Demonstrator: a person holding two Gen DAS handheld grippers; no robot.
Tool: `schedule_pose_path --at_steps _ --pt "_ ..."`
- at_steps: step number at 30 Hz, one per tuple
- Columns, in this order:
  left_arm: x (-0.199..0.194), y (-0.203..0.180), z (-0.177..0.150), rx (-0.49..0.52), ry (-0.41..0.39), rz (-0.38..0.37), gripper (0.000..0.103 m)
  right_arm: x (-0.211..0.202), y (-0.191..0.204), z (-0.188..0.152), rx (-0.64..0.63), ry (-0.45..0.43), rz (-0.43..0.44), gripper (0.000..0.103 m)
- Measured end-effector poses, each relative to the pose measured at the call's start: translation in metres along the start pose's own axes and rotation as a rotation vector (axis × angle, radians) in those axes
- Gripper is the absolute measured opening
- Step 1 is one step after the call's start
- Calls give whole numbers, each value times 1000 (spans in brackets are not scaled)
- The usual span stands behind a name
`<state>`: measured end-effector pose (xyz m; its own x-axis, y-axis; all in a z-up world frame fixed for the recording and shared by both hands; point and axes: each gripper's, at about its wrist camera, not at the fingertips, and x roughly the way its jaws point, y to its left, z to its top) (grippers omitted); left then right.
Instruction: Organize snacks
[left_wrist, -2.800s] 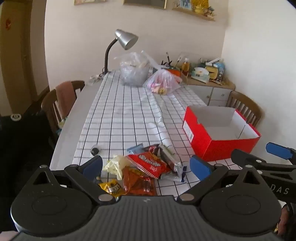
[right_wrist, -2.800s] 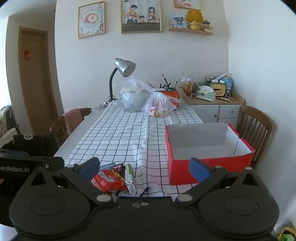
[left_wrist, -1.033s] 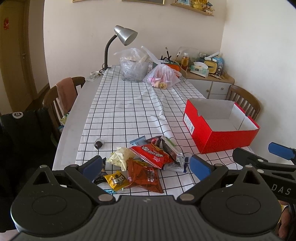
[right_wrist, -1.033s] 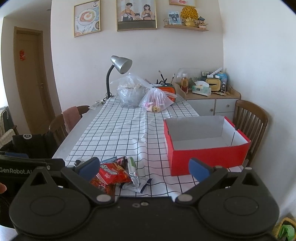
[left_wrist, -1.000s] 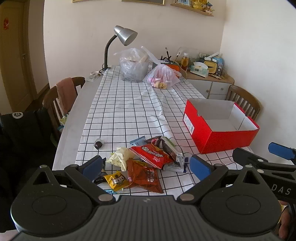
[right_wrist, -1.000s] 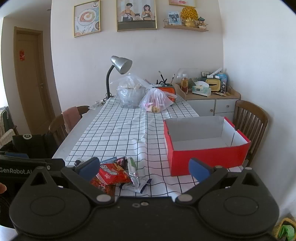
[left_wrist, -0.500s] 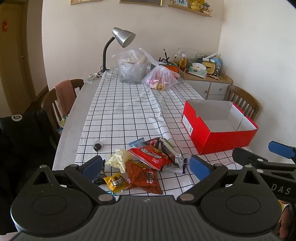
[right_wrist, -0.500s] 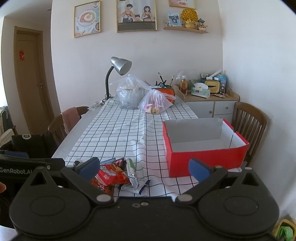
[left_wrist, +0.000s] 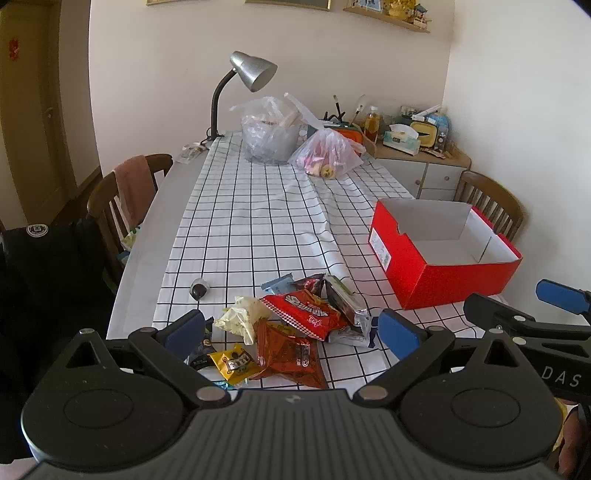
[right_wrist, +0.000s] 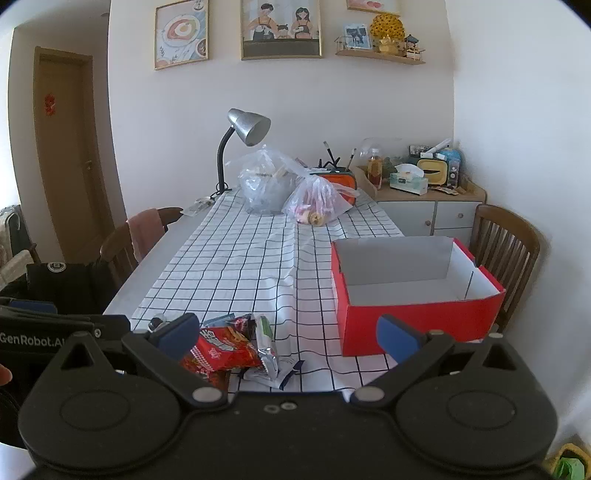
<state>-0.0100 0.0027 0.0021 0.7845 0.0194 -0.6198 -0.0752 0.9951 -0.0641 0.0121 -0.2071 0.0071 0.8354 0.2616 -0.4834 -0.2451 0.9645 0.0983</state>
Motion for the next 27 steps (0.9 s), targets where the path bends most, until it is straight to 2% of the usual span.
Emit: schedule_pose_path --at_steps 9,14,16,21,24,27 --pt "17 3 3 -27 30 36 101 29 -2 4 -32 32 76 96" --pt "36 16 1 -76 73 74 101 62 -3 0 -99 101 149 91" --pt "43 23 -1 -94 89 88 101 77 -3 -4 -121 139 177 85" --pt "59 38 -10 -132 128 101 100 113 -2 -9 -164 213 220 77" --pt "70 43 -11 -153 151 109 100 132 -4 -11 -179 240 213 74" --pt "83 40 -6 -153 155 103 98 154 -3 -13 -199 262 212 66"
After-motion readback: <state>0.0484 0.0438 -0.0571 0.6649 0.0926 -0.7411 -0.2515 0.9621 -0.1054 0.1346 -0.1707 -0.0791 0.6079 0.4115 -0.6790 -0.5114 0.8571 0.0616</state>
